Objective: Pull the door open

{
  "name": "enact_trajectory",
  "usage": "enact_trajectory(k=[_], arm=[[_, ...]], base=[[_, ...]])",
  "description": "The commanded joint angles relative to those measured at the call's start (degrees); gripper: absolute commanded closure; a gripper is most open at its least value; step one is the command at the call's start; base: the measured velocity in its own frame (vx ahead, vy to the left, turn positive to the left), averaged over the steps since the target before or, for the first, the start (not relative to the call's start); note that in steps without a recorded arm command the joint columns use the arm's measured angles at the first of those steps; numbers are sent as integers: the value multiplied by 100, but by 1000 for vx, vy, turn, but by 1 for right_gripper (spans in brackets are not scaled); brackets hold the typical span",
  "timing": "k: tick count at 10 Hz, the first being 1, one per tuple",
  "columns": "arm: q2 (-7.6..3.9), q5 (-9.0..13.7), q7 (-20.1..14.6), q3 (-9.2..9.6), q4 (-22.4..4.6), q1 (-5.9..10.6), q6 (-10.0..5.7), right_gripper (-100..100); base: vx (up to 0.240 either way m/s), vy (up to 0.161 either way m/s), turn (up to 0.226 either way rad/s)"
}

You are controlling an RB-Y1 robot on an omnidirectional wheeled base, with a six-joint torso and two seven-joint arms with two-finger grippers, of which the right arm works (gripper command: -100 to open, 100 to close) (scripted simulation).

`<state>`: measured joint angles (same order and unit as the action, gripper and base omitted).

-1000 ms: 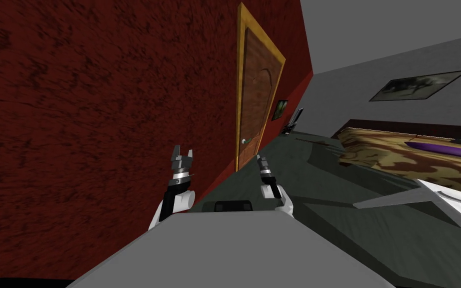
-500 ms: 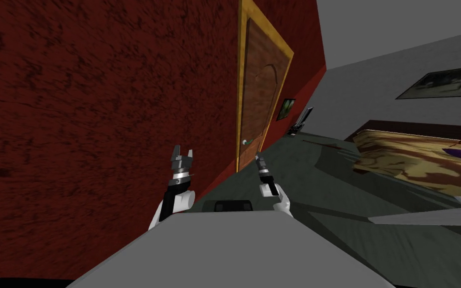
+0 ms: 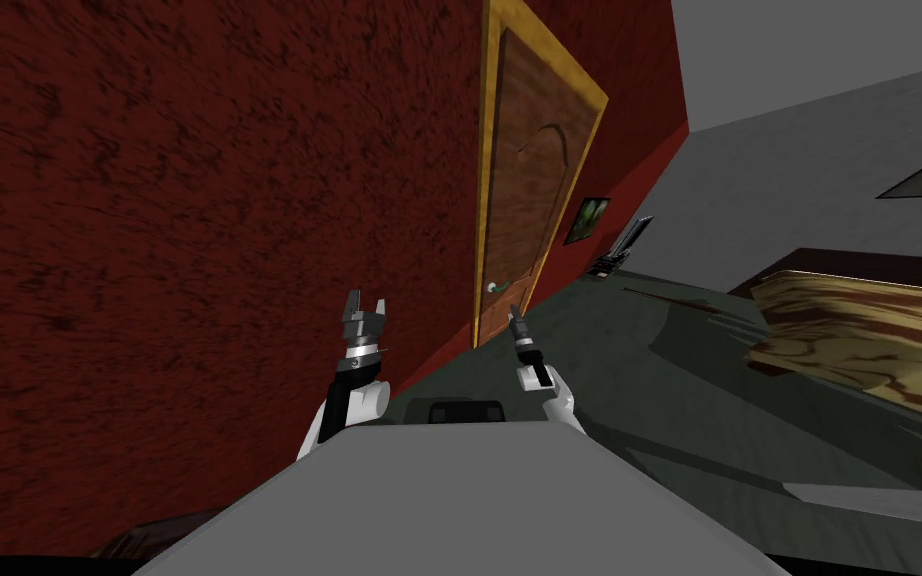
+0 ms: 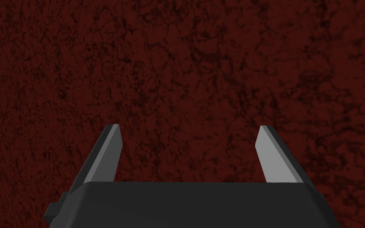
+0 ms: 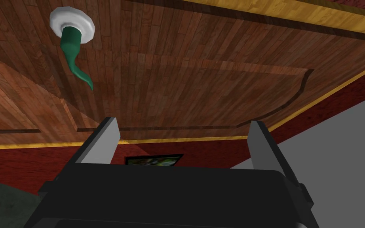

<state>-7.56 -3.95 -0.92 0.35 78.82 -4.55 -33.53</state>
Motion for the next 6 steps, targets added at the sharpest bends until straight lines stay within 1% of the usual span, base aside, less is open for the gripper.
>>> enact_trajectory(k=[1, 4, 6], arm=[[-31, 13, -48, 4, -286, 155, -56, -100], [-83, 33, -125, 21, -799, 403, -141, -100], [-114, 45, -175, 33, -1148, 565, -197, -100]], base=[[41, -139, 149], [45, -128, 160], [36, -128, 129]])
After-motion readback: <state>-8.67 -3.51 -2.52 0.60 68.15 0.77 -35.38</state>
